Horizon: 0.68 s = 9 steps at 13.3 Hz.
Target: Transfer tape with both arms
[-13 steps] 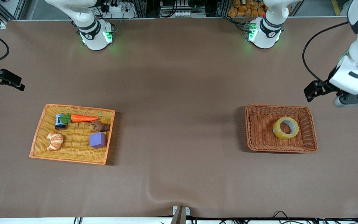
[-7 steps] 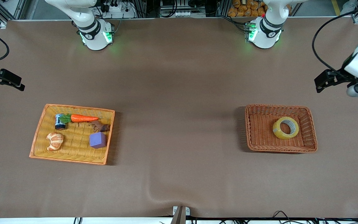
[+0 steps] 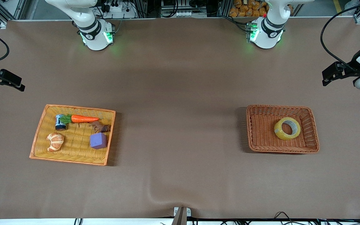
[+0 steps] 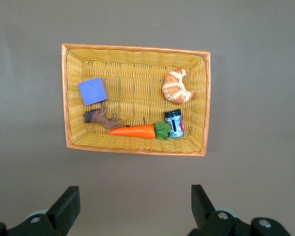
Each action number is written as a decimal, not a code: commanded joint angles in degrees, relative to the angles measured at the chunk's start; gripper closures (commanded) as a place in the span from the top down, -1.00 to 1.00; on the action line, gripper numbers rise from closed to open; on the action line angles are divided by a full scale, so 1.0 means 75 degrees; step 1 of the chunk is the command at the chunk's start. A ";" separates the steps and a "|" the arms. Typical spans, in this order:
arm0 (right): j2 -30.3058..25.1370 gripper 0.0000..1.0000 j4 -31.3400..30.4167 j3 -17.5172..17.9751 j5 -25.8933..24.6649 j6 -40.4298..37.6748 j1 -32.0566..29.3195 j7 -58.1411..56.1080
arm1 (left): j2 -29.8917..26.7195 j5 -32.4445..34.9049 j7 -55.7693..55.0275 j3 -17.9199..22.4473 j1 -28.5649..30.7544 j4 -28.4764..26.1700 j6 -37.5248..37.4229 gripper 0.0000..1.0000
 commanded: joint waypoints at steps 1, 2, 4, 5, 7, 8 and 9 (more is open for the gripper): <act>0.0067 1.00 0.0160 -0.0027 -0.0087 -0.0123 0.0058 0.0127 | -0.0209 -0.0091 0.0046 0.0125 -0.0075 -0.0185 -0.0013 1.00; 0.0067 1.00 0.0160 -0.0027 -0.0087 -0.0123 0.0070 0.0127 | -0.0209 -0.0091 0.0116 0.0160 -0.0063 -0.0127 -0.0013 1.00; 0.0067 1.00 0.0160 -0.0026 -0.0087 -0.0123 0.0070 0.0127 | -0.0057 -0.0044 0.0070 0.0172 -0.0086 0.0294 -0.0199 1.00; 0.0067 1.00 0.0160 -0.0027 -0.0087 -0.0123 0.0070 0.0127 | -0.0033 -0.0055 0.0082 0.0172 -0.0121 0.0330 -0.0282 1.00; 0.0067 1.00 0.0160 -0.0015 -0.0087 -0.0123 0.0070 0.0127 | -0.0033 -0.0137 0.0070 0.0254 -0.0238 0.0331 -0.0294 1.00; 0.0067 1.00 0.0160 -0.0015 -0.0087 -0.0123 0.0082 0.0127 | -0.0033 -0.0161 0.0070 0.0254 -0.0239 0.0331 -0.0317 1.00; 0.0067 1.00 0.0160 -0.0015 -0.0087 -0.0123 0.0082 0.0127 | -0.0045 -0.0184 0.0070 0.0254 -0.0239 0.0342 -0.0376 1.00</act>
